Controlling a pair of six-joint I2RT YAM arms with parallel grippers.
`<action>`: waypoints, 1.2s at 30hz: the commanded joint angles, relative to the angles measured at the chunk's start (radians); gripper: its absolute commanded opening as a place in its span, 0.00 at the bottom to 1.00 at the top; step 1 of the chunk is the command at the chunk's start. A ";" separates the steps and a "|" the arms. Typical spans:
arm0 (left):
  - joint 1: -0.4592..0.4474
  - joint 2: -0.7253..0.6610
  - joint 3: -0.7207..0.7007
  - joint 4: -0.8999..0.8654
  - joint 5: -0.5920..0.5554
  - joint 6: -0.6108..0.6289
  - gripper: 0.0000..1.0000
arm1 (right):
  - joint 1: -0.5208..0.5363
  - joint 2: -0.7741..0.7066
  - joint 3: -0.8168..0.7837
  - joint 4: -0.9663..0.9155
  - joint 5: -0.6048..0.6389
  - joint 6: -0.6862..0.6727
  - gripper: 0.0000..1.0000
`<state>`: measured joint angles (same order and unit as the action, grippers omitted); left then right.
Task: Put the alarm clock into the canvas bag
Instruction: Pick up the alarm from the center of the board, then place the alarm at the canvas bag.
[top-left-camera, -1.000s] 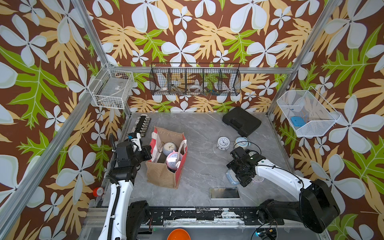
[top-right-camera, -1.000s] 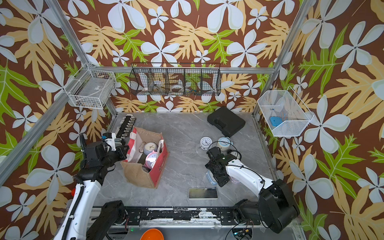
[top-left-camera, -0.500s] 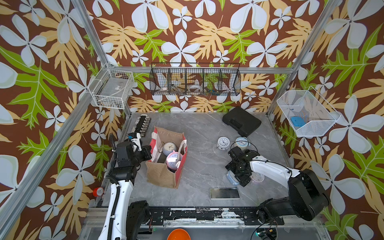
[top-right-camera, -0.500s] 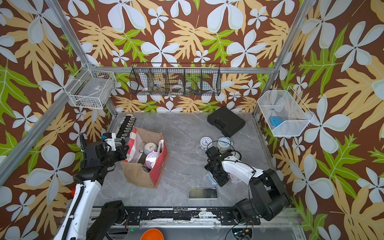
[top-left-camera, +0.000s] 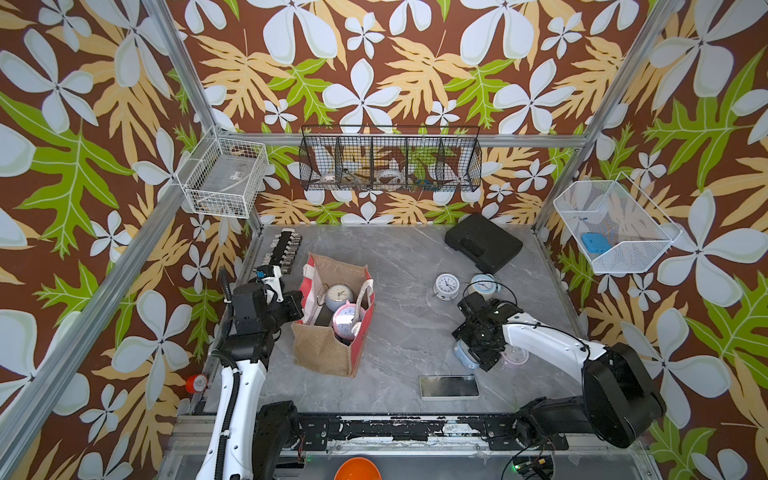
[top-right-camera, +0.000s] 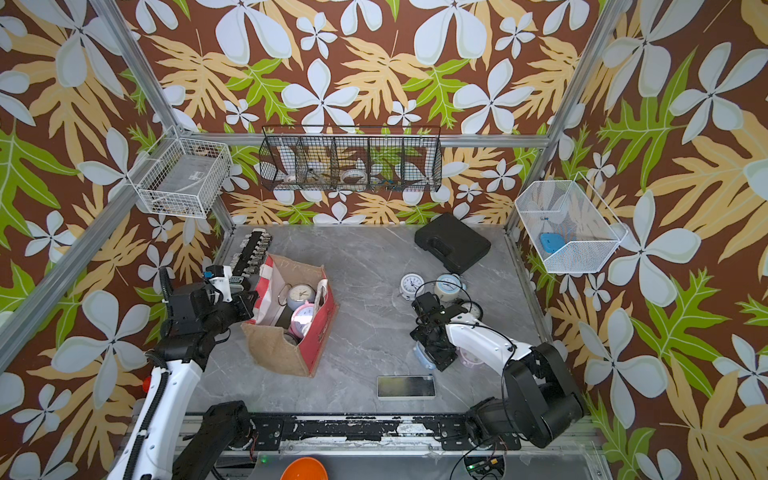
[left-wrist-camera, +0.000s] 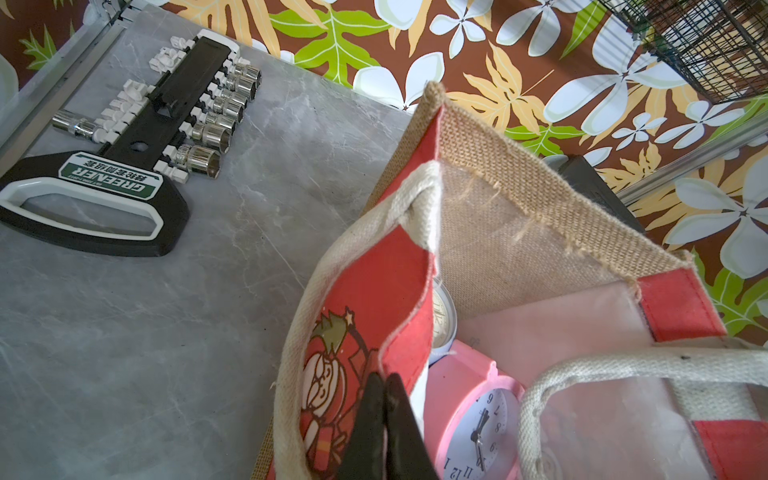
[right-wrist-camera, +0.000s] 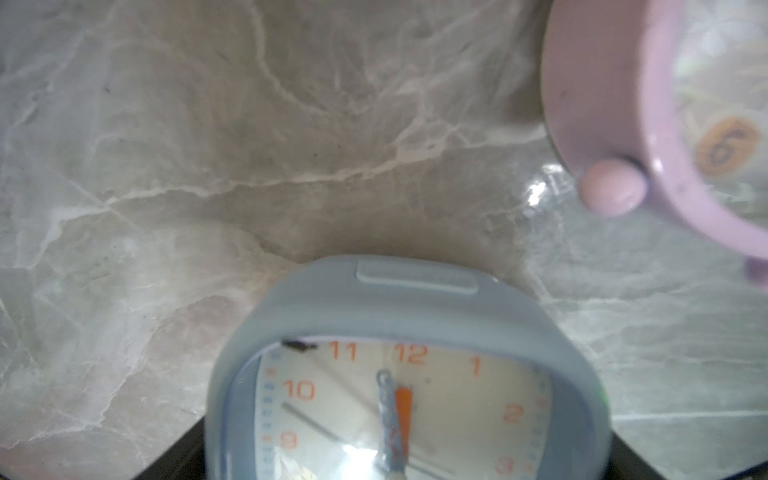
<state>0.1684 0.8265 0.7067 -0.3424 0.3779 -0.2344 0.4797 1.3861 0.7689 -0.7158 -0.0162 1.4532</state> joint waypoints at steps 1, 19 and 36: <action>0.001 0.001 -0.001 0.006 0.004 0.002 0.00 | 0.000 -0.025 0.009 -0.035 0.038 -0.013 0.84; 0.000 0.008 -0.003 0.013 0.022 0.001 0.00 | 0.018 -0.185 0.325 0.067 0.148 -0.660 0.75; 0.002 -0.031 -0.009 0.016 0.026 -0.022 0.00 | 0.402 0.191 0.903 0.130 -0.001 -1.054 0.70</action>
<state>0.1684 0.8036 0.7002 -0.3367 0.3969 -0.2398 0.8459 1.5314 1.6146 -0.5919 0.0185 0.4736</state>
